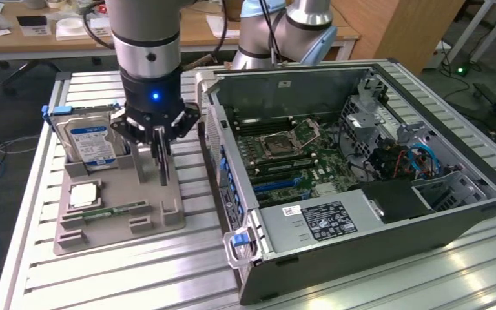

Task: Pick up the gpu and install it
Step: 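Pick up the gpu and move the gpu toward the slot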

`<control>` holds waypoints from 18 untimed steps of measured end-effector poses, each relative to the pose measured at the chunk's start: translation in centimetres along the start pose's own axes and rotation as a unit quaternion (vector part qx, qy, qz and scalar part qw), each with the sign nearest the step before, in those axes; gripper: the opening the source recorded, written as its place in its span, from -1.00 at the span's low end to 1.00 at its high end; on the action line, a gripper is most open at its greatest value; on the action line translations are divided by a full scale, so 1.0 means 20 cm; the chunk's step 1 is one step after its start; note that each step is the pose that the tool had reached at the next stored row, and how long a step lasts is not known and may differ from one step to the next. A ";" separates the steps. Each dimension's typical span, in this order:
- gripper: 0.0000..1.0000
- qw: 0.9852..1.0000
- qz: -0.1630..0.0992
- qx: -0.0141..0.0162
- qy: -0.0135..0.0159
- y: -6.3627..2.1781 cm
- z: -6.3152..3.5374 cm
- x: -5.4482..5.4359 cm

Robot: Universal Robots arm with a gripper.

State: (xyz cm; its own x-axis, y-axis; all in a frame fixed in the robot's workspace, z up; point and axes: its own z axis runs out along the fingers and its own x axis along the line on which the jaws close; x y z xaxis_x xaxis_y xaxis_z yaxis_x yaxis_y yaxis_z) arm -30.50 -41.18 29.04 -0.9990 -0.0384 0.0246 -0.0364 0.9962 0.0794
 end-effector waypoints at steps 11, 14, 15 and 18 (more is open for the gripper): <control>-0.44 1.000 0.000 -0.003 0.000 0.014 -0.180 0.00; -0.44 1.000 0.000 -0.003 0.000 0.018 -0.224 0.01; -0.44 1.000 0.000 -0.003 0.000 0.019 -0.238 0.01; -0.44 1.000 0.000 -0.003 0.000 0.022 -0.281 0.01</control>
State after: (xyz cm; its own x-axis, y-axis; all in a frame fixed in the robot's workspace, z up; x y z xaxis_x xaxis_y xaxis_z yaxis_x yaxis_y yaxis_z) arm -30.50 -41.18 34.67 -0.9990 -0.0386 0.0245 -0.0364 0.9957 0.0851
